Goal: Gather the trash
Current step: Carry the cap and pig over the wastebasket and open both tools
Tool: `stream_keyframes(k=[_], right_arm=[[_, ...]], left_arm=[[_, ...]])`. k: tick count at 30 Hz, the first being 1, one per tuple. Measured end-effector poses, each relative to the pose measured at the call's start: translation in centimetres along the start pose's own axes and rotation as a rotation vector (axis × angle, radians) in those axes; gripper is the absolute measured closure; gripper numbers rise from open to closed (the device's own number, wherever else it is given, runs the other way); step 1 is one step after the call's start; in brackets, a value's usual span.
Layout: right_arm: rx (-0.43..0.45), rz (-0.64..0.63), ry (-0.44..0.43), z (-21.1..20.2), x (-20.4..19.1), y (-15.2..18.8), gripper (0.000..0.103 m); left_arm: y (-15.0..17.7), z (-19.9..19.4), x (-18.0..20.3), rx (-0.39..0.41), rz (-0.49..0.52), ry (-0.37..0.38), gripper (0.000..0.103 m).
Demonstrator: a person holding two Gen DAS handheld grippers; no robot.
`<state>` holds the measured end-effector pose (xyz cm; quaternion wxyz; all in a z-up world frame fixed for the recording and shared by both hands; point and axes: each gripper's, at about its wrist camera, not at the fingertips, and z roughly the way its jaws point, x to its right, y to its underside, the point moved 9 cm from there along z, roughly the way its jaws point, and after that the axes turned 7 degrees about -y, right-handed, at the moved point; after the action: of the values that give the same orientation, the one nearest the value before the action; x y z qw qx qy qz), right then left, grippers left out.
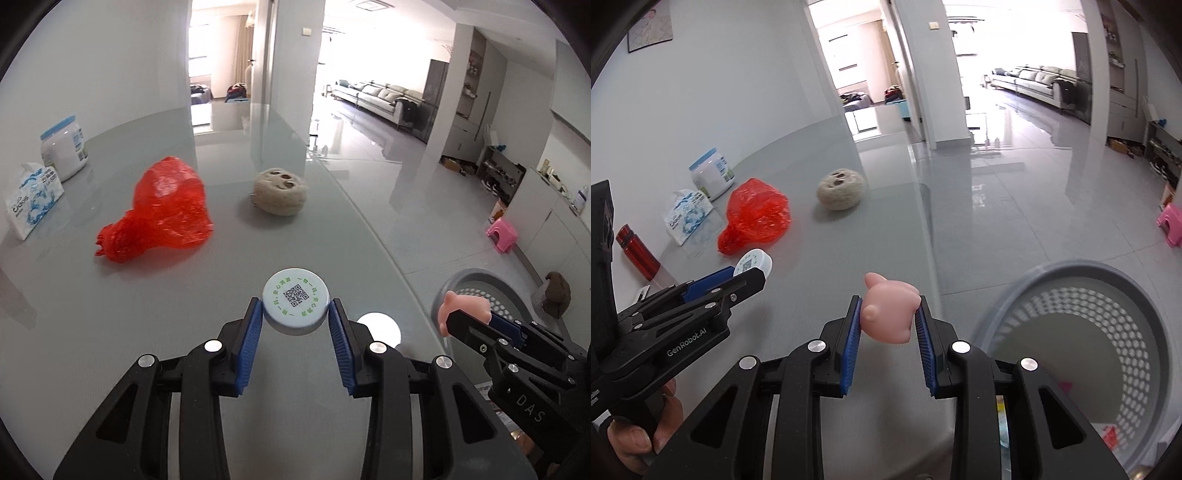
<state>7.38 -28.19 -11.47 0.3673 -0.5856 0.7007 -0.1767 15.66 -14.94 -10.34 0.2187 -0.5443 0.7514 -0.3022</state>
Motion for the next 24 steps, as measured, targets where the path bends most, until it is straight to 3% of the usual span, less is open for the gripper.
stream_keyframes(k=[14, 24], right_arm=[[0.056, 0.233, 0.197, -8.3, 12.7, 5.1, 0.075], [0.042, 0.326, 0.257, -9.7, 16.4, 7.9, 0.075]], left_arm=[[2.4, 0.0, 15.4, -0.05, 0.247, 0.215, 0.066], [4.7, 1.3, 21.3, -0.101, 0.367, 0.283, 0.066]])
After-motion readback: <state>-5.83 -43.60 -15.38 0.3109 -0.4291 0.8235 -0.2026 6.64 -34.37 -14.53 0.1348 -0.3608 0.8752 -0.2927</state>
